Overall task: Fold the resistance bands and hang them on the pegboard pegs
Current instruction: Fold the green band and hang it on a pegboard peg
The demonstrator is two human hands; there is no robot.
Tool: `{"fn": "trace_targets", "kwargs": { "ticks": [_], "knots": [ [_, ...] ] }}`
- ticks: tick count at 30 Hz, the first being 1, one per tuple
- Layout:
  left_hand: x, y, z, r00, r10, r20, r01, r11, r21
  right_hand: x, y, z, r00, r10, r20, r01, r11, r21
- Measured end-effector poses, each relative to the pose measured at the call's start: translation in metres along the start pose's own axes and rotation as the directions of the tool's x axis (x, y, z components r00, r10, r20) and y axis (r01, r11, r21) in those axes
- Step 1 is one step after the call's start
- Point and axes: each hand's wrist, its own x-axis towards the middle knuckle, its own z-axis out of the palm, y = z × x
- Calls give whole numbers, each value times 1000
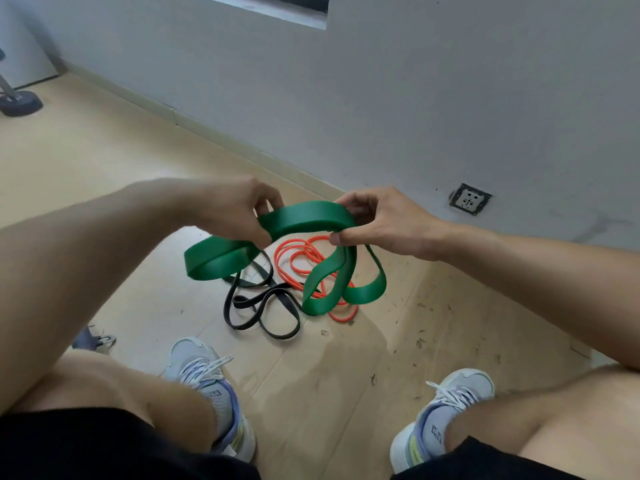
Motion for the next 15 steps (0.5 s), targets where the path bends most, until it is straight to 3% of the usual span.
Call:
{"fn": "trace_targets", "kwargs": {
  "ticks": [6, 11, 15],
  "knots": [
    [14, 23, 25, 994, 109, -31, -113, 974, -198, 1, -15, 5, 998, -60, -33, 59, 997, -40],
    [16, 40, 24, 986, 136, -101, -139, 990, -19, -1, -8, 0, 999, -14, 50, 17, 998, -66],
    [15, 42, 17, 959, 159, -234, -178, 982, -62, 1, 3, -9, 999, -2, 53, 7, 995, -100]
  ]
}}
